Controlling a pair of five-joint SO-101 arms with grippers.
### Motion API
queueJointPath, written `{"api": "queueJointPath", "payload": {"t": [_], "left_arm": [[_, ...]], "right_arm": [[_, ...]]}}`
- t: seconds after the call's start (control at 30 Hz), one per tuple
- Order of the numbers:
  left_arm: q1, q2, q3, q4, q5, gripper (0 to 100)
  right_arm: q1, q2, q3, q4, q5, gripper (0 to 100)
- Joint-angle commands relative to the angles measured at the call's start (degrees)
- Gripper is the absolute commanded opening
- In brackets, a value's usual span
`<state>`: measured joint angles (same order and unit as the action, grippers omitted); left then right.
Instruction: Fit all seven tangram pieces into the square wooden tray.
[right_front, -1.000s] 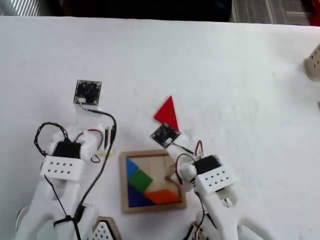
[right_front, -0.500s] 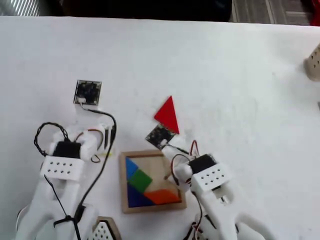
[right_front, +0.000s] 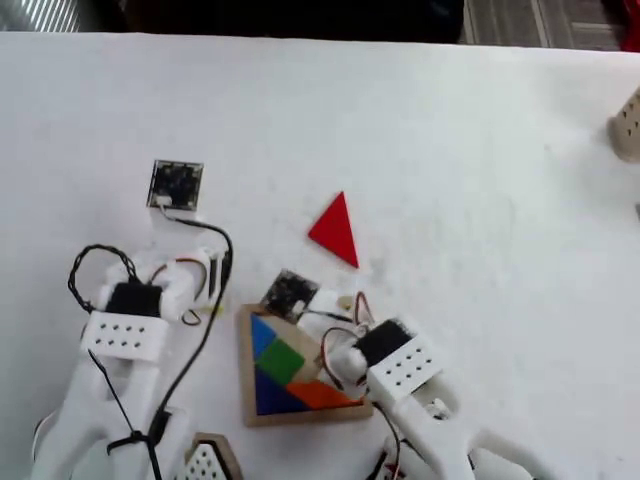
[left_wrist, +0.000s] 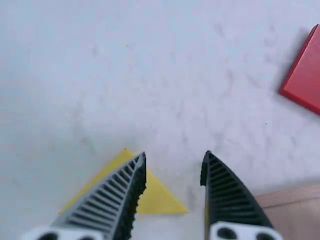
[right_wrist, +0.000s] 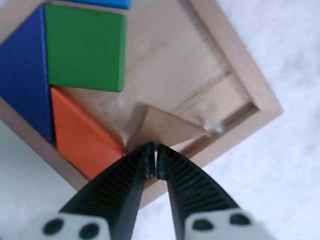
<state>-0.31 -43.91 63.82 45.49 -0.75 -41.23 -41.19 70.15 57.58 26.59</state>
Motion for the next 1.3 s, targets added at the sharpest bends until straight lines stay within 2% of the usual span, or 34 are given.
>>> {"api": "queueJointPath", "payload": {"t": [0.0, 0.17, 0.4, 0.53, 0.63, 0.73, 0.8, 1.07, 1.27], "left_arm": [[-0.1, -1.4, -0.4, -1.3, 0.3, 19], [-0.1, -1.4, -0.4, -1.3, 0.3, 19], [-0.1, -1.4, -0.4, -1.3, 0.3, 19], [-0.1, -1.4, -0.4, -1.3, 0.3, 19], [-0.1, -1.4, -0.4, -1.4, 0.3, 19], [-0.1, -1.4, -0.4, -1.4, 0.3, 19], [-0.1, -1.4, -0.4, -1.8, 0.3, 19], [-0.1, -1.3, -0.3, -2.1, 0.3, 19], [-0.1, -1.3, -0.3, -2.1, 0.3, 19]], "right_arm": [[-4.0, -1.5, -0.5, 0.2, -1.6, 1.9], [-4.4, -2.0, -1.1, 0.3, -3.3, 1.8], [1.2, -2.1, -2.5, 0.1, -3.5, 1.8], [1.5, -2.1, -2.8, 0.2, -3.6, 1.8], [-0.6, -2.2, -3.3, 0.6, -3.6, 1.9], [-8.4, -2.2, -4.0, 1.2, -3.6, 1.8], [-11.0, -2.1, -4.0, 1.3, -3.6, 1.8], [-11.0, -2.0, -3.6, 1.2, -3.6, 1.8], [-10.9, -1.5, 2.2, -8.5, -3.6, 1.8]]}}
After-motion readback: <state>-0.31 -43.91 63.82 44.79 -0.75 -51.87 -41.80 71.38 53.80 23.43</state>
